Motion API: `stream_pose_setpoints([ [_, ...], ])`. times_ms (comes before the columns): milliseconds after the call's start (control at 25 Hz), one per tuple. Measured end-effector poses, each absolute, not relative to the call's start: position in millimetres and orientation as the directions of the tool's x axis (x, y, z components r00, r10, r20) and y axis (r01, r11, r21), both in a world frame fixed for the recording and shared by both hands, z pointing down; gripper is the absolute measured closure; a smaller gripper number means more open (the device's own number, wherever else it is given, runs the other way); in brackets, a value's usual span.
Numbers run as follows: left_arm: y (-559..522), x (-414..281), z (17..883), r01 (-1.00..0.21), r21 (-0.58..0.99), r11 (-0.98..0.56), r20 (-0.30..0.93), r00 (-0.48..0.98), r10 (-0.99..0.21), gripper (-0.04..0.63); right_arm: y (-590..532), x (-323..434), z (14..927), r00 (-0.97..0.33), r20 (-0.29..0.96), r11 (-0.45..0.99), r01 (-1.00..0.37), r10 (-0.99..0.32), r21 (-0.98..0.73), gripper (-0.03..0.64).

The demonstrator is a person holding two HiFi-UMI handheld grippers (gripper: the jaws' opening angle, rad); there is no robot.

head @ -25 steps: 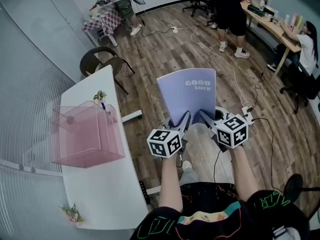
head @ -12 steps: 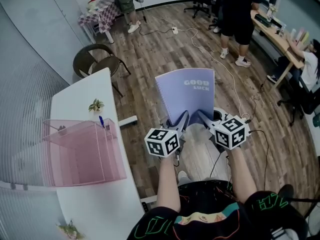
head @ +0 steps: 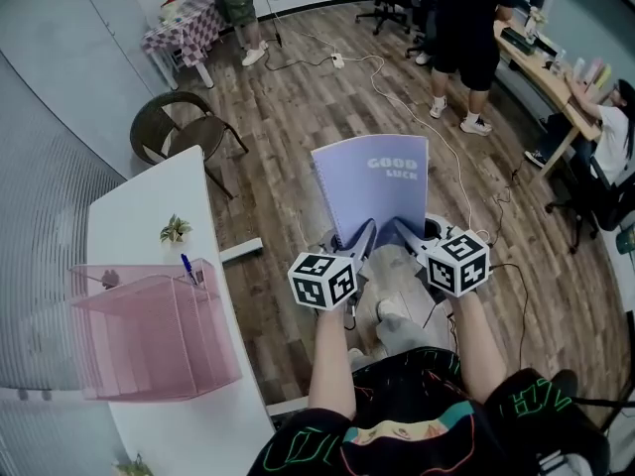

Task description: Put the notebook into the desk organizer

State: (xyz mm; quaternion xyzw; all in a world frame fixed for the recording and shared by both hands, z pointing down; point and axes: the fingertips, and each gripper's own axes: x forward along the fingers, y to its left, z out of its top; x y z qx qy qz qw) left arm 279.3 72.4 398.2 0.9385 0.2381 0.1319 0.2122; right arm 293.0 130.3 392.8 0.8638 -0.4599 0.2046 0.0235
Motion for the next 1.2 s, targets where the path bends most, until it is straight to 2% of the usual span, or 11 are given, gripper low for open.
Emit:
stream_pose_setpoints([
  [440,50.5,384.5,382.6,0.297,0.426,-0.855,0.134,0.913,0.385,0.543,106.0,407.0,378.8,0.395,0.324,-0.459,-0.875,-0.86,-0.153,0.56],
  [680,39.6,410.0,390.9,0.198,0.442,-0.875,0.148,0.946,0.289,0.543,91.5,439.9,387.1,0.279,0.346,-0.355,-0.918,-0.896,-0.178,0.56],
  [960,-12.9,379.1,416.5,-0.005,0.466,-0.885,0.207,0.973,0.104,0.543,31.4,419.2,414.1,0.065,0.371,-0.162,-0.958,-0.926,-0.236,0.56],
  [1200,-68.8,318.2,435.1,-0.197,0.494,-0.847,0.257,0.964,-0.074,0.543,-32.7,366.1,433.1,-0.132,0.393,0.018,-0.959,-0.91,-0.281,0.56],
])
